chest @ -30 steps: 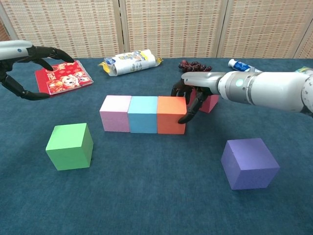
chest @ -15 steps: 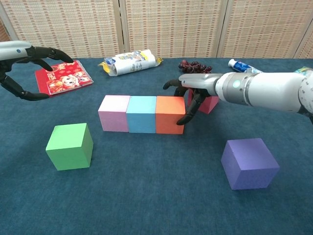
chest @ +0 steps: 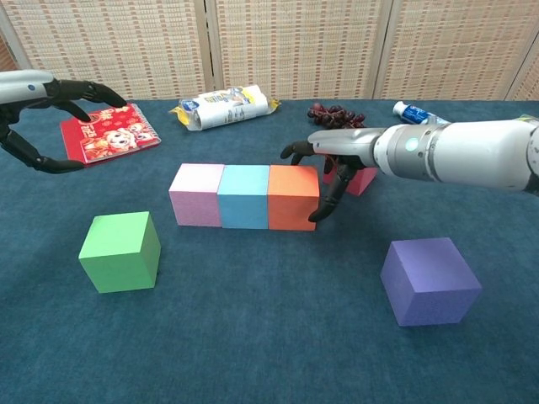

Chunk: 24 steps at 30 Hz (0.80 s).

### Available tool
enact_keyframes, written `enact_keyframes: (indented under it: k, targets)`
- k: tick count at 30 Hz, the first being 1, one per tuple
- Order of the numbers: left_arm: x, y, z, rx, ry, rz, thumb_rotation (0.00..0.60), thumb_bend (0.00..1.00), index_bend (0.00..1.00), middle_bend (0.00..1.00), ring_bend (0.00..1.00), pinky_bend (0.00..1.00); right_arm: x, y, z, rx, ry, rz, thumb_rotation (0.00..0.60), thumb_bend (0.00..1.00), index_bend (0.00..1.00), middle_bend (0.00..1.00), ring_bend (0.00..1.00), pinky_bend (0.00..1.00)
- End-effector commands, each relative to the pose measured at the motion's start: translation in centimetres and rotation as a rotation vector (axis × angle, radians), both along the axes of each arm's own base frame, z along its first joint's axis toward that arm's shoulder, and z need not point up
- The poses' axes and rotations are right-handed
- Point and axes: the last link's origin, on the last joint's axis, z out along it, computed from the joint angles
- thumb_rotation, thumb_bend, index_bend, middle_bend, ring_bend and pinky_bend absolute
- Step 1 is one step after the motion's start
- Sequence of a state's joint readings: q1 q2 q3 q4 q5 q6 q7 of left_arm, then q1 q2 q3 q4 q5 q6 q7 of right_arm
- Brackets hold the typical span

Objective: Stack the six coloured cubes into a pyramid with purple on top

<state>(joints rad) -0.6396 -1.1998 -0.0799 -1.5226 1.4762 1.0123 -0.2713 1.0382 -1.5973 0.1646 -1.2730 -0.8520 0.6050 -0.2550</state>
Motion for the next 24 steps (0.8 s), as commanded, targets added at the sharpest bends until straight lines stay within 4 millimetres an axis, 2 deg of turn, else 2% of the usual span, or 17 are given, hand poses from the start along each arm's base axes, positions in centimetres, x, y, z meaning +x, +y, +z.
enact_keyframes:
  k: [1,4,8,15,19,24]
  targets:
    - [0.1,-0.1,0.1,0.002,0.001,-0.005,0.600,0.31,0.12,0.07,0.02,0.17,0.4,0.5,1.1,-0.005,0.005,0.040,0.600,0.15,0.00,0.07,0.01,0.16]
    - [0.3,-0.3,0.2,0.006,0.002,-0.009,0.600,0.32,0.12,0.07,0.02,0.17,0.7,1.2,2.7,-0.017,-0.005,0.073,0.600,0.13,0.00,0.06,0.00,0.11]
    - [0.4,-0.3,0.3,0.010,0.003,-0.010,0.600,0.32,0.12,0.07,0.02,0.17,0.9,1.4,5.0,-0.053,-0.011,0.101,0.600,0.13,0.00,0.06,0.00,0.11]
    - [0.4,-0.4,0.2,0.007,0.009,-0.002,0.600,0.32,0.12,0.07,0.02,0.17,-0.1,0.9,7.2,-0.101,0.014,0.103,0.600,0.13,0.00,0.06,0.00,0.11]
    - [0.4,-0.5,0.2,0.006,0.010,0.000,0.600,0.32,0.12,0.07,0.02,0.17,-1.1,0.0,7.3,-0.152,0.068,0.114,0.600,0.13,0.00,0.06,0.00,0.09]
    - [0.4,-0.5,0.2,0.007,0.004,0.008,0.600,0.32,0.12,0.07,0.01,0.17,-1.4,-1.2,5.6,-0.170,0.120,0.107,0.600,0.13,0.00,0.02,0.00,0.02]
